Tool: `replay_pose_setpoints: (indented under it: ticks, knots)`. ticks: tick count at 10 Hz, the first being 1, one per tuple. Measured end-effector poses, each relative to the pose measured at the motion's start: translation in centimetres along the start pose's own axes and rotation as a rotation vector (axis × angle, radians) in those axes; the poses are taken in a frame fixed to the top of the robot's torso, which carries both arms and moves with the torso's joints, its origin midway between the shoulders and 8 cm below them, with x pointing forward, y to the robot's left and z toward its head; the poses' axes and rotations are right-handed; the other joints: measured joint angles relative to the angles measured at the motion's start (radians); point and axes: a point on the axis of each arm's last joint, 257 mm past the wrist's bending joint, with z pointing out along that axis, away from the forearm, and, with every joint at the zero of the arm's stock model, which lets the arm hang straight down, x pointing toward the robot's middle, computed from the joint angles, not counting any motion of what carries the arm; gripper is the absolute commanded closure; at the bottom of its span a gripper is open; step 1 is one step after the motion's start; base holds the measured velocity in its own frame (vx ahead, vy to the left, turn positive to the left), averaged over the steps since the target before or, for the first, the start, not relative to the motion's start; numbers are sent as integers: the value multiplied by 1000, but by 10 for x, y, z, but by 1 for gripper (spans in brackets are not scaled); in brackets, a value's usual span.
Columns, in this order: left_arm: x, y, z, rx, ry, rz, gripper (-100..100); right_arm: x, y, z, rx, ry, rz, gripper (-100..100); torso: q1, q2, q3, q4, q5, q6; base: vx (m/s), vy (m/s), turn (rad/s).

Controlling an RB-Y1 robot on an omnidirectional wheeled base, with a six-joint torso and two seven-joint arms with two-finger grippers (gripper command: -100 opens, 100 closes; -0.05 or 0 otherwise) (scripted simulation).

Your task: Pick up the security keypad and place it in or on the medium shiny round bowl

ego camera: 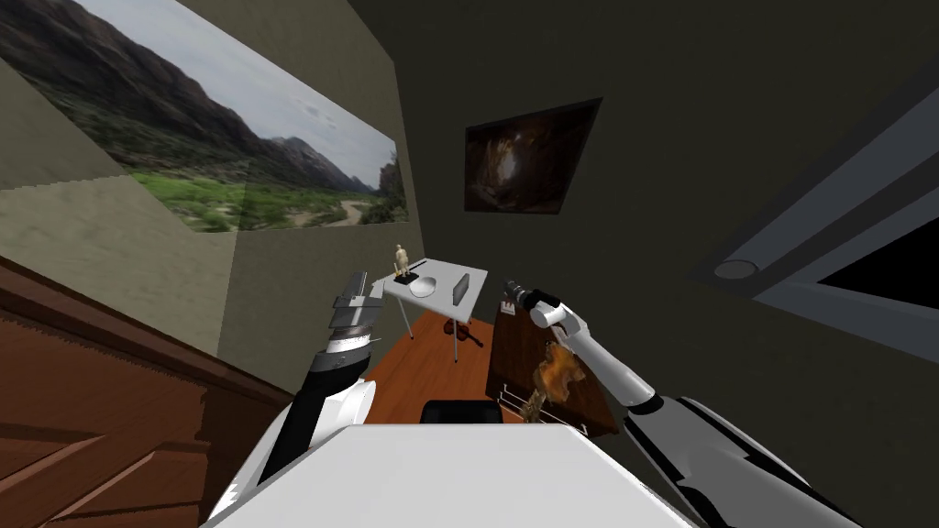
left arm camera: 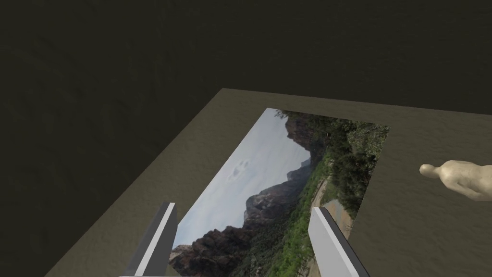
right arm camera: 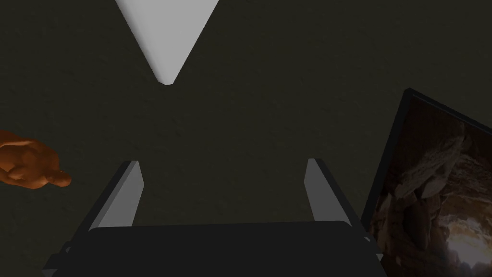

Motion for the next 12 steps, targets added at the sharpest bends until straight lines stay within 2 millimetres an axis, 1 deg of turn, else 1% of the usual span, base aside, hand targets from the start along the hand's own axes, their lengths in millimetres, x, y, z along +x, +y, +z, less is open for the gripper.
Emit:
replay_pose_setpoints:
  ticks: [3,4,5,6,7,8,9,12]
  knots:
    - [0,0,0,0,0,0,0,-14,-12,6,92,28,-51,-100,-1,0,0,0,0,1,-26,-52,105]
    - [0,0,0,0,0,0,0,-14,-16,7,112,35,-57,-100,1,-1,0,0,0,1,-16,-22,222]
    - [0,0,0,0,0,0,0,-23,-18,8,142,42,-73,-100,2,-1,-1,0,0,0,-14,-27,146]
    - [0,0,0,0,0,0,0,-26,-21,8,169,51,-87,-100,2,-1,-1,0,0,1,-15,-21,188]
    - [0,0,0,0,0,0,0,-33,-25,9,205,58,-105,-100,2,-1,-1,0,0,1,-11,-20,123]
    - [0,0,0,0,0,0,0,-37,-31,8,236,69,-114,-100,2,-2,-1,0,0,1,-4,-9,9]
    - [0,0,0,0,0,0,0,-38,-35,7,255,77,-118,-100,3,-2,-1,0,0,2,-3,4,252]
    - [0,0,0,0,0,0,0,-59,-44,1,342,99,-150,-100,5,-3,-2,-1,1,1,8,7,151]
